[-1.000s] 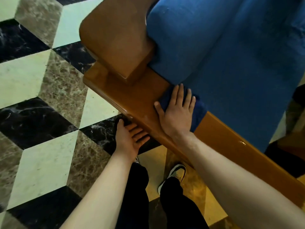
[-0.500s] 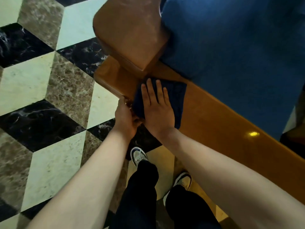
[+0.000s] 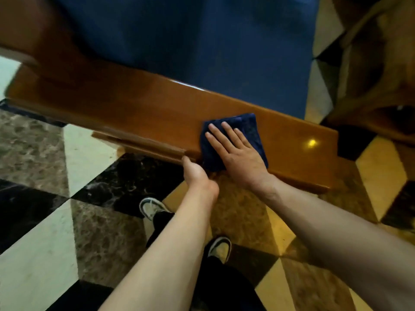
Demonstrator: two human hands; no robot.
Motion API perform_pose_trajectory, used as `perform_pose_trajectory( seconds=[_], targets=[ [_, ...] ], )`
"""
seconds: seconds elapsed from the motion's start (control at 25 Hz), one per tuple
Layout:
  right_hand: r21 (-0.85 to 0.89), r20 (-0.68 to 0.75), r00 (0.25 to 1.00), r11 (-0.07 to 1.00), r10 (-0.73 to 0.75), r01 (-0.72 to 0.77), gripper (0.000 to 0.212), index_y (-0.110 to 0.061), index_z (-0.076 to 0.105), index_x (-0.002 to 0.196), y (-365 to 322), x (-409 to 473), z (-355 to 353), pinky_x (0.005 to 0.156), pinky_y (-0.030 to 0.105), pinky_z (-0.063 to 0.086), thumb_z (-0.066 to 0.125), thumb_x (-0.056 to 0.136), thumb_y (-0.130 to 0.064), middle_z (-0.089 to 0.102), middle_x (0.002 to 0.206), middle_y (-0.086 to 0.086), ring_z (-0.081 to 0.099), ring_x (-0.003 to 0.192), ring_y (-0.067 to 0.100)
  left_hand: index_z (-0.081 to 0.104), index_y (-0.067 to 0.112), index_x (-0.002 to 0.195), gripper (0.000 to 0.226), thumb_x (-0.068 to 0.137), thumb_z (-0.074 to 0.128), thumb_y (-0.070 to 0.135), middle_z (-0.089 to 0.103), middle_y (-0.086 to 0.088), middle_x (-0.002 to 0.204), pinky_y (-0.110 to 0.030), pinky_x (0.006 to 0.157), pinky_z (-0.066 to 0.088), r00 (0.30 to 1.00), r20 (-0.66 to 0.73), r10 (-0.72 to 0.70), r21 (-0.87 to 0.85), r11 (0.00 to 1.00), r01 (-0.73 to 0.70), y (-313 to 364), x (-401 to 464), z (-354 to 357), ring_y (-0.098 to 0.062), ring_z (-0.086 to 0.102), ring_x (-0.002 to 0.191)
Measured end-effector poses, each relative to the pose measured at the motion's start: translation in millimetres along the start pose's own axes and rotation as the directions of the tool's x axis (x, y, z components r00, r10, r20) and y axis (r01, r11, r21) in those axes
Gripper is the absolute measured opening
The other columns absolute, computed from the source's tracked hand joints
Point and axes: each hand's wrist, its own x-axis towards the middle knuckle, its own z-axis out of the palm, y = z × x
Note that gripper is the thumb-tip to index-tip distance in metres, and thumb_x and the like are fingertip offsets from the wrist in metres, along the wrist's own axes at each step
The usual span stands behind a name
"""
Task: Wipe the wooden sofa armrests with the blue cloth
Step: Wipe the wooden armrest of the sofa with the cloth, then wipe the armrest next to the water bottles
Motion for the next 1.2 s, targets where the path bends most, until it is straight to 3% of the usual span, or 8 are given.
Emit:
perform_pose_trajectory(
  seconds=[0.12, 0.24, 0.36, 0.48, 0.68, 0.84, 1.04, 1.2],
  targets=[
    [0.021, 0.051, 0.995, 0.996, 0.084, -0.085, 0.077, -0.023, 0.004, 0.164, 67, -91, 7, 0.13, 0.046, 0.005, 0.048, 0.101, -0.022, 0.002, 0.173, -0.001, -0.003, 0.159, 0.027, 0.05, 0.018, 0.149, 0.063, 0.1, 0.04, 0.056, 0.054, -0.018, 0.15, -0.054, 0.099, 0.046, 0.985, 0.022, -0.17, -0.026, 0.985, 0.17, -96, -16, 18, -0.043, 0.05, 0.136],
    [0.259, 0.015, 0.958, 0.924, 0.286, -0.28, 0.074, -0.018, 0.023, 0.162, 96, -163, 9, 0.13, 0.044, 0.005, 0.053, 0.096, -0.003, 0.017, 0.17, 0.0, 0.005, 0.158, 0.025, 0.045, 0.013, 0.15, 0.065, 0.1, 0.043, 0.055, 0.053, -0.018, 0.148, -0.053, 0.095, 0.041, 0.95, 0.076, -0.304, 0.096, 0.95, 0.297, -160, -31, 31, -0.04, 0.046, 0.14],
    [0.538, 0.036, 0.819, 0.68, 0.573, -0.498, 0.078, -0.009, 0.038, 0.155, 78, -193, 11, 0.13, 0.045, 0.005, 0.061, 0.083, 0.008, 0.032, 0.165, 0.007, 0.014, 0.157, 0.029, 0.058, 0.01, 0.137, 0.061, 0.1, 0.045, 0.055, 0.07, -0.016, 0.126, -0.042, 0.094, 0.051, 0.937, 0.122, -0.327, 0.278, 0.917, 0.284, -206, -47, 25, -0.032, 0.063, 0.123],
    [0.69, 0.158, 0.713, 0.441, 0.683, -0.574, 0.076, -0.008, 0.038, 0.156, 37, -195, 1, 0.13, 0.042, 0.007, 0.059, 0.084, 0.006, 0.031, 0.166, 0.007, 0.013, 0.158, 0.028, 0.06, 0.018, 0.136, 0.056, 0.1, 0.041, 0.058, 0.069, -0.007, 0.135, -0.033, 0.1, 0.054, 0.937, 0.219, -0.273, 0.366, 0.913, 0.18, -206, -77, 8, -0.019, 0.068, 0.12],
    [0.845, 0.376, 0.872, 0.271, 0.314, -0.462, 0.073, -0.01, 0.046, 0.152, -56, -174, -46, 0.127, 0.029, 0.014, 0.059, 0.08, -0.01, 0.04, 0.162, 0.006, 0.024, 0.155, 0.02, 0.065, 0.009, 0.134, 0.047, 0.101, 0.056, 0.041, 0.062, -0.016, 0.146, -0.044, 0.118, 0.04, 0.98, 0.109, -0.168, 0.438, 0.893, 0.105, -106, -109, -53, -0.032, 0.057, 0.135],
    [0.903, 0.349, 0.861, 0.112, 0.371, -0.415, 0.05, -0.011, 0.071, 0.125, -103, -124, -88, 0.113, 0.028, 0.041, 0.062, 0.077, -0.021, 0.064, 0.133, 0.0, 0.056, 0.128, 0.014, 0.058, 0.004, 0.142, 0.044, 0.101, 0.056, 0.021, 0.062, -0.026, 0.141, -0.05, 0.103, 0.049, 0.997, 0.068, -0.043, 0.408, 0.913, 0.012, -16, -132, -102, -0.039, 0.061, 0.123],
    [0.814, 0.572, 0.82, 0.097, 0.038, -0.573, 0.007, -0.033, 0.072, 0.096, -170, -24, -148, 0.092, 0.033, 0.057, 0.067, 0.094, -0.037, 0.076, 0.107, -0.006, 0.07, 0.104, 0.014, 0.072, 0.016, 0.13, 0.043, 0.088, 0.069, 0.025, 0.071, -0.021, 0.131, -0.055, 0.11, 0.049, 0.969, 0.231, 0.089, 0.243, 0.959, -0.146, 104, -182, -150, -0.037, 0.07, 0.117],
    [0.845, 0.497, 0.865, 0.267, -0.075, -0.463, 0.008, -0.023, 0.075, 0.094, -238, 49, -184, 0.083, 0.039, 0.062, 0.076, 0.09, -0.03, 0.078, 0.094, 0.0, 0.075, 0.09, 0.017, 0.075, 0.008, 0.123, 0.048, 0.076, 0.08, 0.017, 0.073, -0.023, 0.126, -0.044, 0.09, 0.059, 0.952, 0.188, 0.241, 0.083, 0.962, -0.26, 179, -197, -188, -0.037, 0.073, 0.11]
  ],
)
